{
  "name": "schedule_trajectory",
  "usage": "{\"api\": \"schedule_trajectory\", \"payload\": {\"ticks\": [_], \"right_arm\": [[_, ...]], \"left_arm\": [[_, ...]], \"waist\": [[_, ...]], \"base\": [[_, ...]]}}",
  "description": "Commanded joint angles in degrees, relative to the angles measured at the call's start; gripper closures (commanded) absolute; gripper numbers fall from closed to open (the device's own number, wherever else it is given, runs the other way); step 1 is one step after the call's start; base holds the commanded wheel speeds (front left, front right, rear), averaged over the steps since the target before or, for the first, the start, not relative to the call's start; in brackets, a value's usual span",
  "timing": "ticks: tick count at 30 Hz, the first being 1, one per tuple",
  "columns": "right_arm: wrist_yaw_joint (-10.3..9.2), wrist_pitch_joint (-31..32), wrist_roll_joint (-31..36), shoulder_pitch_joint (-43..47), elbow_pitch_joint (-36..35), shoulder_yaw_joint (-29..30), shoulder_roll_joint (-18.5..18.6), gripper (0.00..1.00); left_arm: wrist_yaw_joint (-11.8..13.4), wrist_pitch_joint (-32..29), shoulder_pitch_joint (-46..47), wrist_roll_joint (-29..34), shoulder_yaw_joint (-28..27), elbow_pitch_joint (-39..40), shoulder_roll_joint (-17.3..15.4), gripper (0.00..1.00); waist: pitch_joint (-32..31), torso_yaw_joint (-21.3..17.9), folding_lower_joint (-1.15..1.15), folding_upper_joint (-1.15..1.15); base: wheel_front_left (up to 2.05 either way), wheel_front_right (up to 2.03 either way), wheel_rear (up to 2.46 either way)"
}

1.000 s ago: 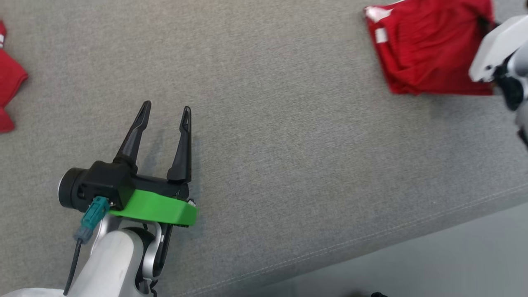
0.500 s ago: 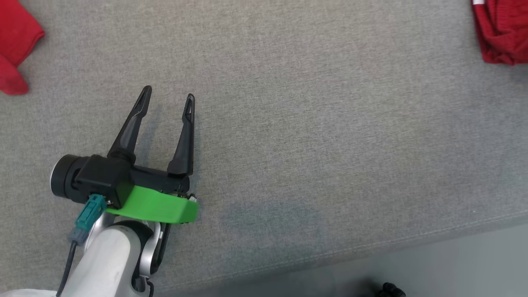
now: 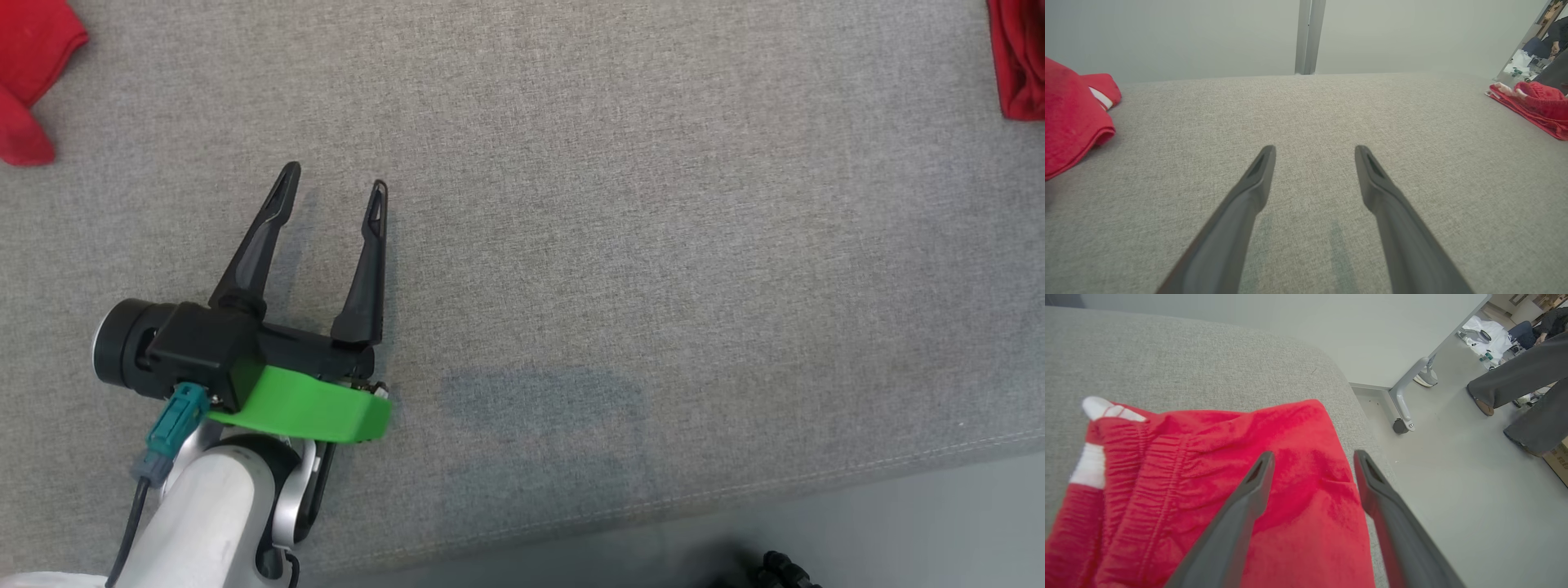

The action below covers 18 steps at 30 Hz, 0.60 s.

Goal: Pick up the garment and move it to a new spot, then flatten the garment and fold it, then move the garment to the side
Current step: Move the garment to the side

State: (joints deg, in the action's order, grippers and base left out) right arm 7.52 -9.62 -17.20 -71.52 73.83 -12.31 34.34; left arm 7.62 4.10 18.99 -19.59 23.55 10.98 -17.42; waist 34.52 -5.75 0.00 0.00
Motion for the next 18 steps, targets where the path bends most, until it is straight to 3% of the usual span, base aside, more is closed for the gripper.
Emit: {"api": "schedule_trajectory", "payload": {"ticks": [1, 9, 18], "right_arm": [[-0.06, -0.6, 1.1, 1.1, 0.1, 1.0, -0.5, 0.00], [-0.06, -2.3, 6.0, 1.5, 0.1, 4.3, -3.8, 0.00], [-0.06, -4.7, 6.6, 3.0, -1.8, 3.3, -8.4, 0.00]], "left_arm": [[0.3, -0.1, 0.3, 0.4, -0.1, 0.3, -0.5, 0.00], [0.6, 1.1, -0.6, -1.1, -0.5, -1.5, 0.1, 0.00], [0.4, 4.3, -2.6, -4.6, -2.1, -6.6, 1.8, 0.00]], "waist": [[-0.3, -0.1, 0.00, 0.00], [-3.6, -0.4, 0.00, 0.00], [-11.2, 0.1, 0.00, 0.00]], "base": [[0.00, 0.00, 0.00], [0.00, 0.00, 0.00], [0.00, 0.00, 0.00]]}}
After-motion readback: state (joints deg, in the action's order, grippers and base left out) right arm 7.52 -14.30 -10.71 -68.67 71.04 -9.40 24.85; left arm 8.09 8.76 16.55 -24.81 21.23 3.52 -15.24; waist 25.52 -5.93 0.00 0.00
